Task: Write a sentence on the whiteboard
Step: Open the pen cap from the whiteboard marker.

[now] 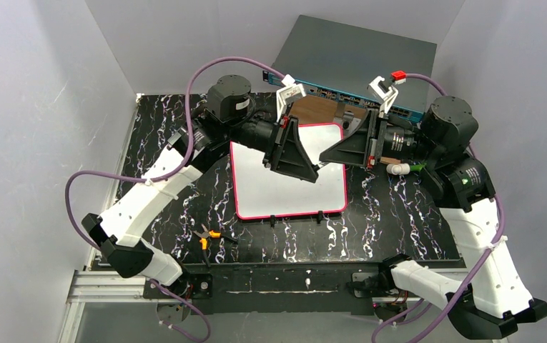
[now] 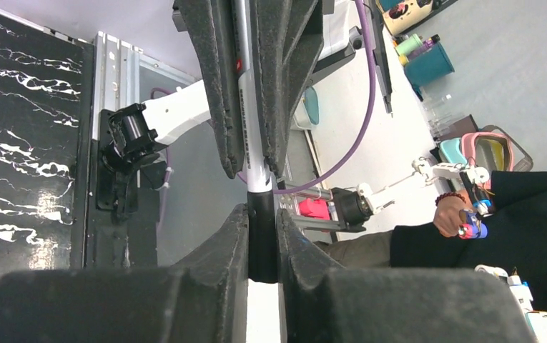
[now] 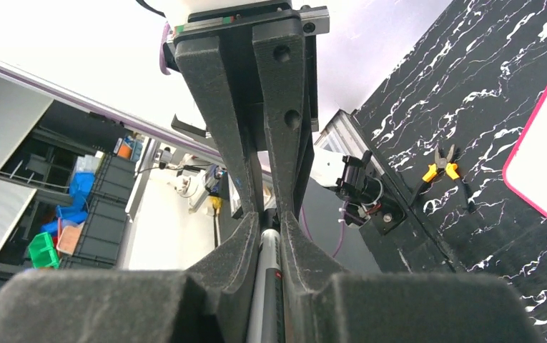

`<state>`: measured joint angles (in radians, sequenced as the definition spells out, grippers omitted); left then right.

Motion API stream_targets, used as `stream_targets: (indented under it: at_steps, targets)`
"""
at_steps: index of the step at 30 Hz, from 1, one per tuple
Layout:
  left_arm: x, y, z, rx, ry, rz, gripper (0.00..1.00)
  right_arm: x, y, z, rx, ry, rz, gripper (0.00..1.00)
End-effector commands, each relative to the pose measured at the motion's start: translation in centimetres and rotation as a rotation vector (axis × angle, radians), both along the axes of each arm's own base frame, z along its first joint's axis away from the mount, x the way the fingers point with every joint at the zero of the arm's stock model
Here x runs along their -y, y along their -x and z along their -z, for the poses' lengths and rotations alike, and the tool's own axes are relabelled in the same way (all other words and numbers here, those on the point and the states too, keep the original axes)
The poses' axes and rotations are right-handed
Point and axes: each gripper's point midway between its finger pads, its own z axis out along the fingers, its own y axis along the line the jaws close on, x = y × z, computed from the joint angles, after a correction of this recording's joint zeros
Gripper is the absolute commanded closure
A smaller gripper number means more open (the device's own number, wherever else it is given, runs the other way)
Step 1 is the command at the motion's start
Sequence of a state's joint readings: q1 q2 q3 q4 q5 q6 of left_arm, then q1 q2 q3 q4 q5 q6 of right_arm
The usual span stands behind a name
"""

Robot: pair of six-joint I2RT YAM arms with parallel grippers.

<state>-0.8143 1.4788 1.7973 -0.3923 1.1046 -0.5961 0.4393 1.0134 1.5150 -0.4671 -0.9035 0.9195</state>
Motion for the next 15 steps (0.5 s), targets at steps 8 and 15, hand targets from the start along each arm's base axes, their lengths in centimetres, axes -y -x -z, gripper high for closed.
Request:
stream_targets:
  at_steps: [8,15]
  targets:
    - [-1.1,-4.2,3.7,0.282,-0.128,-0.285,1.00,0.6,-1.4,3.0,-0.220,0.084,0.150,0.99]
    - [-4.8,-8.9,8.6,0.600,-0.393,-0.516,1.00,1.3,-2.0,7.6,-0.514,0.142,0.292,0.99]
